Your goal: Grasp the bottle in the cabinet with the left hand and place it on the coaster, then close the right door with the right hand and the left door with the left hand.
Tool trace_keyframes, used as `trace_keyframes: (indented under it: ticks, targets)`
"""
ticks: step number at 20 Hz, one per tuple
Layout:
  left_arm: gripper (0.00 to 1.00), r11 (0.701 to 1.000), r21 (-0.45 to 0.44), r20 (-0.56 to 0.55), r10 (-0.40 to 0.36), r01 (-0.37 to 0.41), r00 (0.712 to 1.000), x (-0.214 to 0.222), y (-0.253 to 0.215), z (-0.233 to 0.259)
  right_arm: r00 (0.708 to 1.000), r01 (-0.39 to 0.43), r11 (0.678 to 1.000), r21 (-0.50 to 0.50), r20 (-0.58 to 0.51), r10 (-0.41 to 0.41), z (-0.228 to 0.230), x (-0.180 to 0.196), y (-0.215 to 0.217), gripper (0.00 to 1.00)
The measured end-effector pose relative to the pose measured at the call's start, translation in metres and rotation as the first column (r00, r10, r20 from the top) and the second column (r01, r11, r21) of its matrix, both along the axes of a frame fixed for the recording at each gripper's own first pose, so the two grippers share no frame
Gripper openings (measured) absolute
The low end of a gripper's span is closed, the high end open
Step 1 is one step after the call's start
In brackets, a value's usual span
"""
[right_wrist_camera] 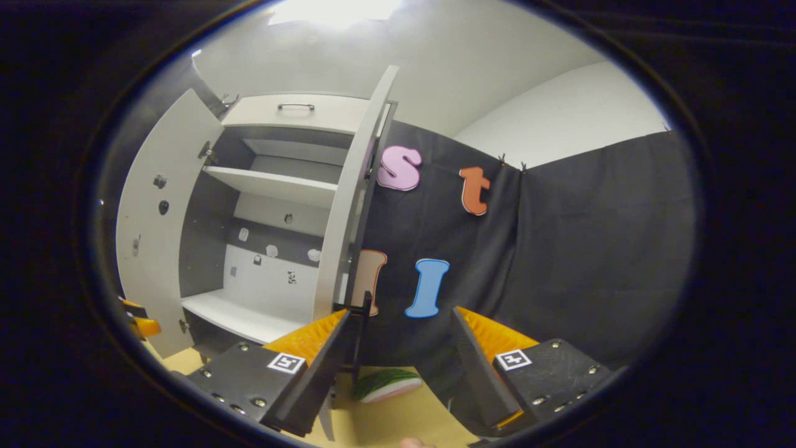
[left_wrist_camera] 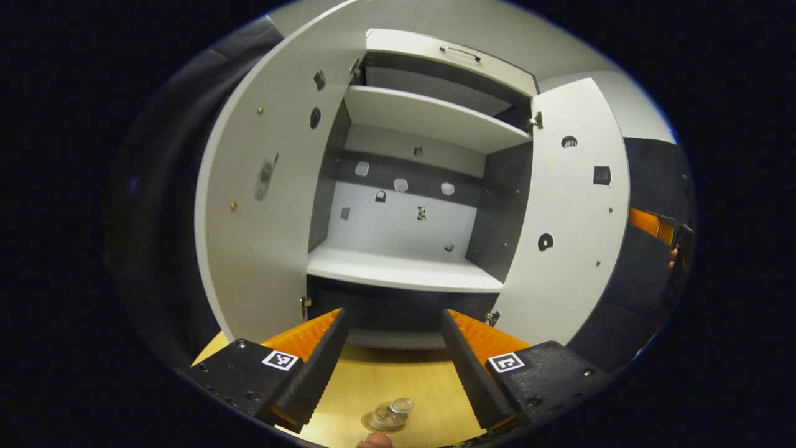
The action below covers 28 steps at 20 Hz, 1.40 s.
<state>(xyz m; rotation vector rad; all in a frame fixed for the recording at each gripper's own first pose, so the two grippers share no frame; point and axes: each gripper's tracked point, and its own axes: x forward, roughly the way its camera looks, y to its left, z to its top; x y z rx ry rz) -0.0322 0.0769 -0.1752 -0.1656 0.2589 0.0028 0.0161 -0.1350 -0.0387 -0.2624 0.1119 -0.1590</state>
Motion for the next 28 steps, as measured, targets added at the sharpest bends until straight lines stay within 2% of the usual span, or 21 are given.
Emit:
trace_keyframes:
  ticks: [2,3,4,6,8,10,12,17,20,21,22,23,28]
  targets:
    - [0.95,0.999,0.029,0.018,0.019,-0.019,1.0,-0.004,0.01,0.012,1.0,-0.014,1.0,0.012,-0.016,0.014,-0.006,0.004,0.004,0.94]
    - [0.95,0.999,0.041,0.02,0.028,-0.028,0.999,-0.007,0.014,0.015,1.0,-0.02,1.0,0.017,-0.018,0.021,-0.005,0.006,0.004,0.96]
    - [0.95,0.998,0.049,0.017,0.035,-0.036,0.999,-0.01,0.017,0.016,0.999,-0.029,0.999,0.028,-0.021,0.03,-0.005,0.005,0.005,0.93]
    - [0.95,0.998,0.056,0.011,0.042,-0.042,0.999,-0.014,0.02,0.016,0.997,-0.064,0.996,0.059,-0.03,0.066,-0.008,0.006,0.012,0.95]
    - [0.95,0.997,0.062,0.001,0.048,-0.048,0.999,-0.021,0.021,0.014,0.994,-0.103,0.991,0.086,-0.039,0.107,-0.01,0.008,0.02,0.92]
    - [0.95,0.996,0.062,-0.002,0.057,-0.057,0.998,-0.025,0.022,0.013,0.988,-0.145,0.984,0.107,-0.044,0.151,-0.011,0.011,0.032,0.95]
    - [0.95,0.996,0.058,-0.01,0.062,-0.061,0.998,-0.029,0.022,0.012,0.979,-0.188,0.972,0.139,-0.05,0.197,-0.017,0.012,0.046,0.92]
    - [0.95,0.993,0.074,-0.018,0.088,-0.087,0.996,-0.04,0.031,0.012,0.947,-0.289,0.927,0.241,-0.068,0.313,-0.027,0.024,0.086,0.95]
    - [0.95,0.99,0.083,-0.024,0.117,-0.114,0.993,-0.049,0.041,0.011,0.94,-0.299,0.922,0.246,-0.088,0.329,-0.037,0.033,0.098,0.95]
    - [0.95,0.989,0.083,-0.027,0.127,-0.125,0.991,-0.053,0.044,0.01,0.939,-0.302,0.921,0.248,-0.09,0.332,-0.038,0.037,0.101,0.92]
    - [0.95,0.987,0.082,-0.03,0.139,-0.136,0.99,-0.056,0.047,0.01,0.936,-0.306,0.915,0.261,-0.093,0.34,-0.041,0.039,0.105,0.95]
    - [0.95,0.986,0.08,-0.032,0.149,-0.146,0.988,-0.059,0.05,0.01,0.932,-0.313,0.908,0.278,-0.097,0.35,-0.044,0.042,0.109,0.93]
    - [0.95,0.979,0.088,-0.03,0.186,-0.183,0.982,-0.063,0.063,0.01,0.909,-0.344,0.876,0.338,-0.112,0.4,-0.058,0.056,0.133,0.93]
